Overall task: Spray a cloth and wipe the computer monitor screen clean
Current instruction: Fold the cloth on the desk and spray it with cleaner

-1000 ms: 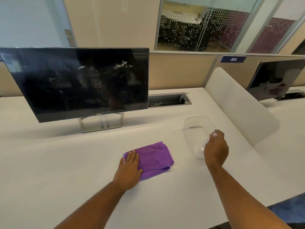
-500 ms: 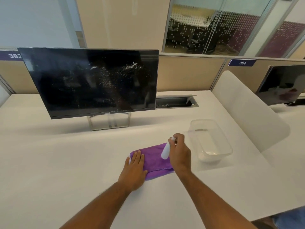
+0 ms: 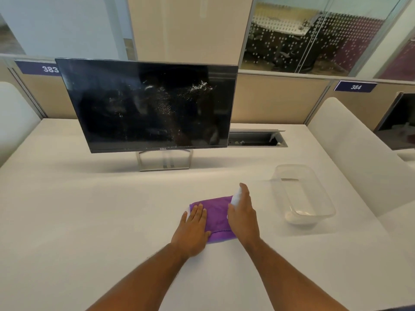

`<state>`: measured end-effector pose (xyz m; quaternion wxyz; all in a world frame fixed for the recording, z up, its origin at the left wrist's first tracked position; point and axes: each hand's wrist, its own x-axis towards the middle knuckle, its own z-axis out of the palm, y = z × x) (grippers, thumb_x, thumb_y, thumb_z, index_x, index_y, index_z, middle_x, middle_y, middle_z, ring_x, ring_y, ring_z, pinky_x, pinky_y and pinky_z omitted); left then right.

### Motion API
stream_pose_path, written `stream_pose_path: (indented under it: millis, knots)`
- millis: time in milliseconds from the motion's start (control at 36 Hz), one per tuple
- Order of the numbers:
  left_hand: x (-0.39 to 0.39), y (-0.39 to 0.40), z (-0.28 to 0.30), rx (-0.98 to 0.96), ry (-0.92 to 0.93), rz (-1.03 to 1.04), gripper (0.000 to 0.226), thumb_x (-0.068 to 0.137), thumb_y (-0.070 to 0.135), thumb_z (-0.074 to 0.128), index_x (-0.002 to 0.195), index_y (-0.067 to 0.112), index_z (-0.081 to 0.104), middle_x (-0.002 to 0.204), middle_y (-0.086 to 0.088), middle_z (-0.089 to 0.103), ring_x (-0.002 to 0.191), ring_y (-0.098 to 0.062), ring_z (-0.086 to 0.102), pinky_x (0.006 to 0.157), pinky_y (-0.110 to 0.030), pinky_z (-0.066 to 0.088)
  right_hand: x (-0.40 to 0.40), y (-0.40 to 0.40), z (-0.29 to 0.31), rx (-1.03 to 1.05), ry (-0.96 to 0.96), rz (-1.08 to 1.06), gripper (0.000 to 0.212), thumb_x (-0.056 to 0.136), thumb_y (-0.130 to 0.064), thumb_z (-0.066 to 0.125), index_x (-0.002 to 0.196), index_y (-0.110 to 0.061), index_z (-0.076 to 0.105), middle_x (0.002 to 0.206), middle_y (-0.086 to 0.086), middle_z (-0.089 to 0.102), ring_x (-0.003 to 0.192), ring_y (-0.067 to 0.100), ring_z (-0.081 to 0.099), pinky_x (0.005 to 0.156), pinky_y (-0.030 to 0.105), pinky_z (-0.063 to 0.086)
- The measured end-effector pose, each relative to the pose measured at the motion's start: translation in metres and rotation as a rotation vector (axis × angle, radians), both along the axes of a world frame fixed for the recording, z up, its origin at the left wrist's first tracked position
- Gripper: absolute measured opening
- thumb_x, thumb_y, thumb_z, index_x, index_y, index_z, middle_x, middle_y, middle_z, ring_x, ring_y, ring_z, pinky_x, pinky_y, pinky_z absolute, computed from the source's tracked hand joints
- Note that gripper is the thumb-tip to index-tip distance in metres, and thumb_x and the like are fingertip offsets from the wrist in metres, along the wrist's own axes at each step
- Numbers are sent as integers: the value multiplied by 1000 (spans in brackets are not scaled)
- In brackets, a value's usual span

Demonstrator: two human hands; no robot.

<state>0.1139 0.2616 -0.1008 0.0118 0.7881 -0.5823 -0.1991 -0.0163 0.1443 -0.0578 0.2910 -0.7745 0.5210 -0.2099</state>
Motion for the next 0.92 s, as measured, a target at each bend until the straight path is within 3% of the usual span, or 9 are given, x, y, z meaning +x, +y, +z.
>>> stream_pose_path:
  millis: [222,389,528,694,917]
  knots:
    - [2,-1,0,-8,31,-2,76,104,53,28,159,13,-7,168,-6,-9,154,-22,-8,123,-42,-2,-14,6,-1,-58,-3,75,69,97,-14,52,155,-31,19,158,-3,38,138,19,48,104,29,46]
    - [0,0,0,-34,54,17,76,104,52,29,159,13,-8,168,-6,-9,154,-22,-7,123,-42,-1,-31,16,-11,-74,100,195,58,104,-32,44,157,-39,20,154,-12,42,135,9,47,101,19,39]
    - [0,1,0,-118,42,47,81,102,54,32,159,15,-10,168,-6,-11,154,-22,-9,121,-40,-7,-39,19,-11,-95,160,160,55,106,-37,41,158,-35,23,149,-6,49,126,16,57,96,28,49]
    - [2,3,2,-159,85,70,89,100,58,38,157,16,-16,167,-5,-14,153,-22,-10,123,-41,-4,-47,14,0,-116,181,33,51,106,-34,44,155,-26,31,126,7,61,105,28,66,86,38,56]
    - [4,4,1,-187,121,75,95,97,59,42,157,15,-16,167,-5,-13,154,-22,-10,123,-40,-5,-44,15,8,-120,132,-29,48,106,-30,46,152,-23,36,139,8,59,117,30,64,94,37,54]
